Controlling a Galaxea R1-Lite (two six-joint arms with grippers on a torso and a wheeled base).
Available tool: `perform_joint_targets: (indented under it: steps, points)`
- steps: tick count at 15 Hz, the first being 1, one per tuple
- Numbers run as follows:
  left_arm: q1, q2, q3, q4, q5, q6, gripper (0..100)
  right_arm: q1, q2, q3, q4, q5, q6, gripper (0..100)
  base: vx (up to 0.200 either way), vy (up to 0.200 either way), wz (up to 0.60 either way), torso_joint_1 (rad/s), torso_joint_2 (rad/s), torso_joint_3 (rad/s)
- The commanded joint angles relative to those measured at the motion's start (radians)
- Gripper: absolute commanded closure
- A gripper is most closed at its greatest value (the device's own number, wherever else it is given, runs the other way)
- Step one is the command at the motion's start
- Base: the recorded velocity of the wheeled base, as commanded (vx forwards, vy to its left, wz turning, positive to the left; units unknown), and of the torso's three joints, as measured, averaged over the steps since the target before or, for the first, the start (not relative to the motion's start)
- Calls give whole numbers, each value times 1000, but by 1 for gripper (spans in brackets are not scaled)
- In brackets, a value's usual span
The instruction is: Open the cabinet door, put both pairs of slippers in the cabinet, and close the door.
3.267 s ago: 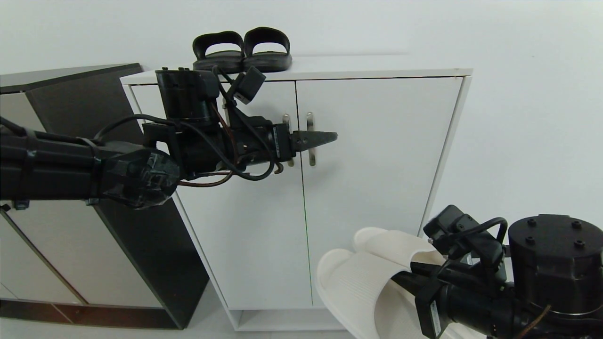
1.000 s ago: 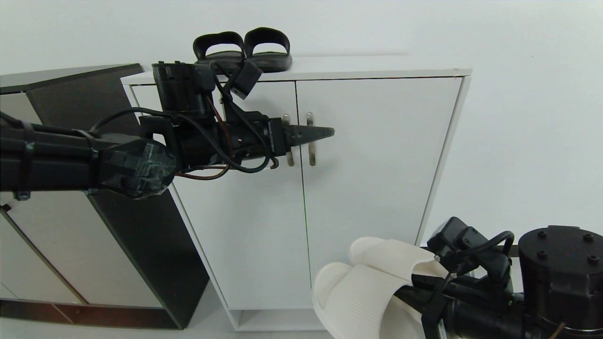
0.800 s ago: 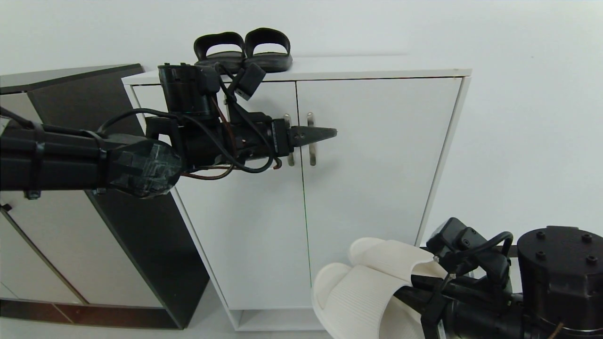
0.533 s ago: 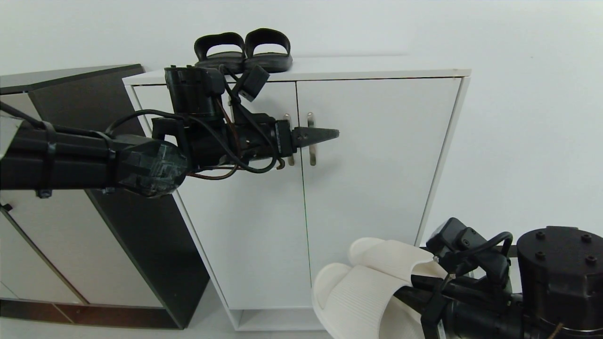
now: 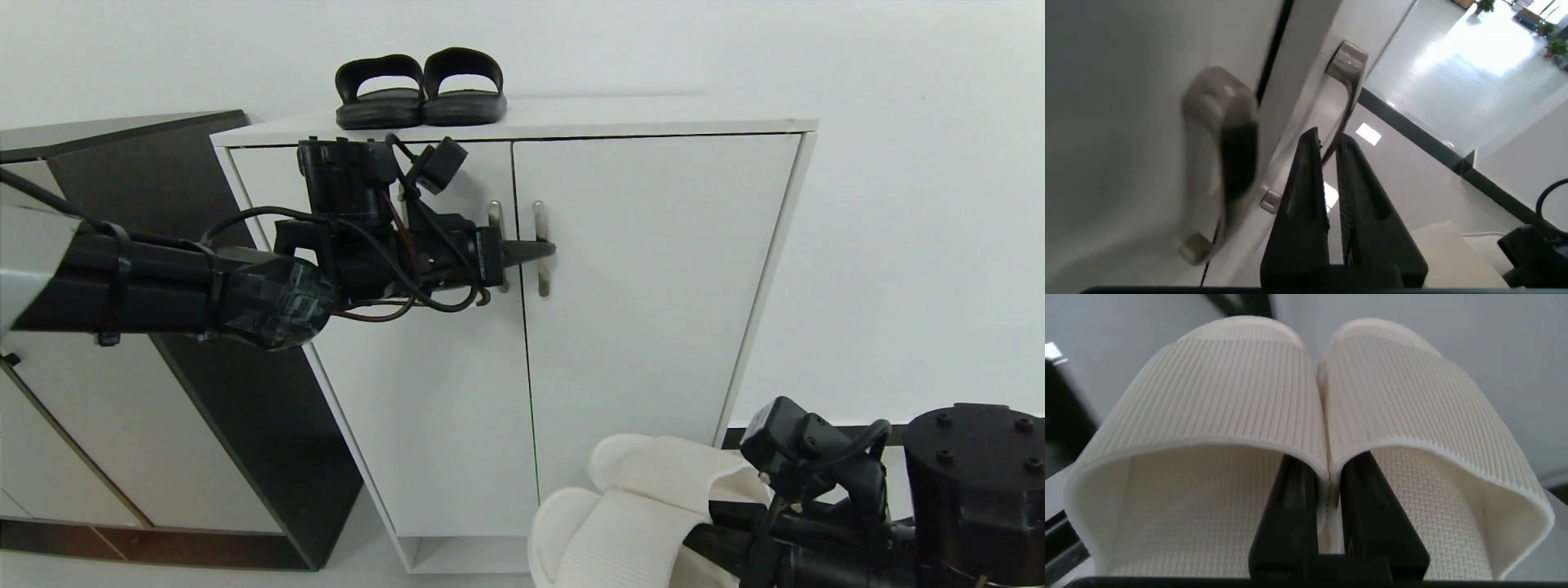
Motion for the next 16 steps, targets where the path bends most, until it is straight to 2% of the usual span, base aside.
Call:
perform_joint_targets:
  steps: [1, 3, 7, 12, 15, 16]
  points:
    - [-10, -50, 53, 5, -2, 11, 100, 1, -58, 36, -1, 68, -21, 100, 0, 0, 0, 0, 0, 0]
    - [-24, -105, 123, -12, -2, 20, 100, 1, -79, 67, 1, 108, -69, 100, 0, 0, 0, 0, 0, 0]
    - [-52, -203, 268, -83, 4, 19, 100, 1, -87, 89, -1, 134, -106, 100, 0, 0, 0, 0, 0, 0]
    - [-56, -398, 441, -83, 5, 16, 100, 0, -87, 89, -2, 133, -107, 100, 0, 0, 0, 0, 0, 0]
    - [8, -351, 401, -106, 8, 19, 100, 0, -87, 89, -2, 131, -107, 100, 0, 0, 0, 0, 0, 0]
    - [29, -305, 366, -115, 30, 17, 100, 0, -89, 89, -2, 131, -107, 100, 0, 0, 0, 0, 0, 0]
